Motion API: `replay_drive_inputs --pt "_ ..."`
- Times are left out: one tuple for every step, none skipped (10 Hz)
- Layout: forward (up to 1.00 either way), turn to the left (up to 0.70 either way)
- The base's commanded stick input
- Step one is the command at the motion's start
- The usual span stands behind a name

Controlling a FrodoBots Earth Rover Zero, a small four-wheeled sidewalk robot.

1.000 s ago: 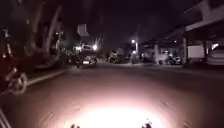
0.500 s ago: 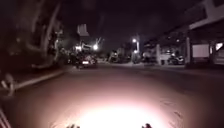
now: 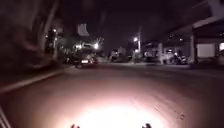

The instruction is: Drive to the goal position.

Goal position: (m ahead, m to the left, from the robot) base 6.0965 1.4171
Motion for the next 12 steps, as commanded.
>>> replay_drive_inputs --pt "0.7 0.0" --pt "0.7 0.0" --pt "0.7 0.0" --pt "0.7 0.0" --pt "0.7 0.0" --pt "0.7 0.0" --pt "0.7 0.0" --pt "0.7 0.0" --pt "0.7 0.0" --pt "0.7 0.0" --pt "0.7 0.0" --pt "0.7 0.0"
